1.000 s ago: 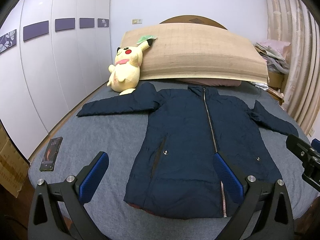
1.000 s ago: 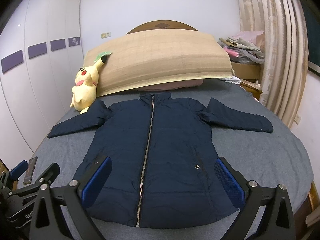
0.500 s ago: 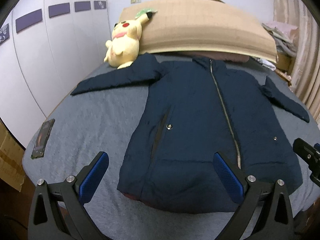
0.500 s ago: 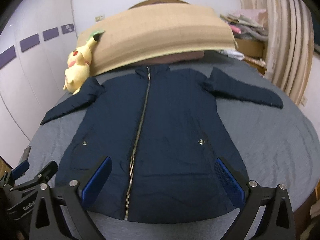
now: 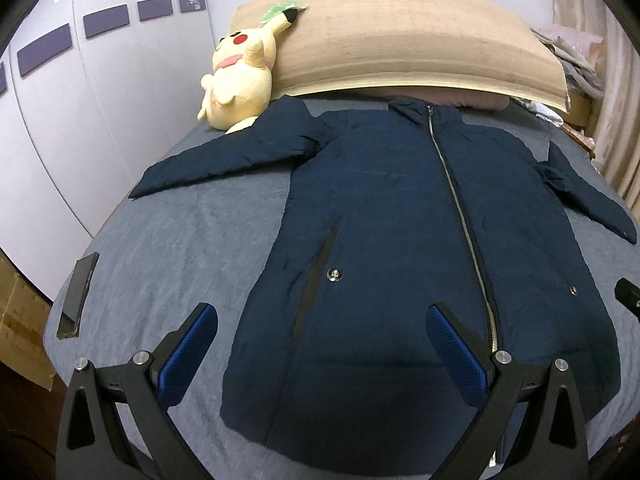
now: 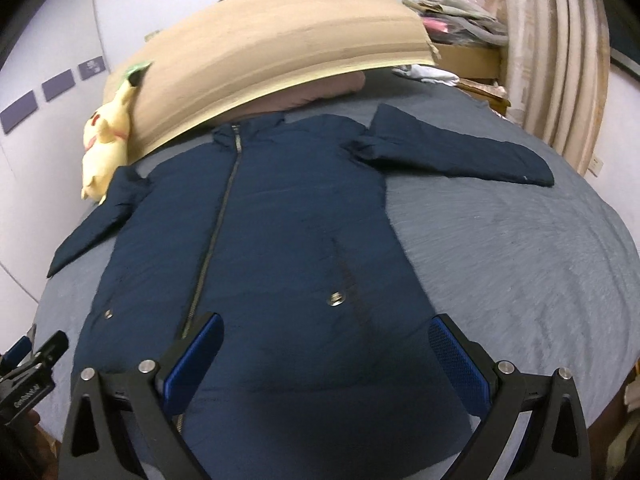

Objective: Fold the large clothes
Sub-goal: 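Reach the right tool to the jacket sleeve cuff and close on it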

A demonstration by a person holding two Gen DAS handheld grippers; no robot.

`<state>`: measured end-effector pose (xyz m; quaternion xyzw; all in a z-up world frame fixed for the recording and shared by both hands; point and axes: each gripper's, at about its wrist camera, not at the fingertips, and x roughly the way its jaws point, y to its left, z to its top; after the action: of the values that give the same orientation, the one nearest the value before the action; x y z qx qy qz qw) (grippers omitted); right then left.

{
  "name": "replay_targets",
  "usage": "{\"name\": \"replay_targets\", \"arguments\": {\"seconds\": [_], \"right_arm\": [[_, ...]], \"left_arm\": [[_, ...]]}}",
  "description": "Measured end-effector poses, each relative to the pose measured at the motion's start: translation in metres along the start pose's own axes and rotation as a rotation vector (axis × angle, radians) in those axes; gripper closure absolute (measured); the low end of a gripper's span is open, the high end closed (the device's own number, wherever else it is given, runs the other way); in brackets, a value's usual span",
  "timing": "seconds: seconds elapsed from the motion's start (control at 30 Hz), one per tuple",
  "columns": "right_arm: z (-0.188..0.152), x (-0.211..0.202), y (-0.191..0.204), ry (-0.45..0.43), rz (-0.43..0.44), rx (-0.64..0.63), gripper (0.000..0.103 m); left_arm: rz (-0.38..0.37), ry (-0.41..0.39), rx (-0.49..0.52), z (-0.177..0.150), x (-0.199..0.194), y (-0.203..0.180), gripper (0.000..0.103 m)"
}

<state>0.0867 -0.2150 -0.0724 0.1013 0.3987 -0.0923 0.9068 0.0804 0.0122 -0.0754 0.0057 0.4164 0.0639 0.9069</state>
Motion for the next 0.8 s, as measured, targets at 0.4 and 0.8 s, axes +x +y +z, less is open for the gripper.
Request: {"name": "replay_targets", "arguments": {"seconds": [0.4,0.8], "right_arm": [[0.038,0.048,-0.087,0.036,0.027,0.132,0.0],[0.102,0.129,-0.283,-0.03,0.258,0.822,0.0]], "left_arm": [[0.036,0.061,0.045,0.015,0.057,-0.015,0.0],[0.03,0.141,0.047,0.0,0.117,-0.009,0.0]]}}
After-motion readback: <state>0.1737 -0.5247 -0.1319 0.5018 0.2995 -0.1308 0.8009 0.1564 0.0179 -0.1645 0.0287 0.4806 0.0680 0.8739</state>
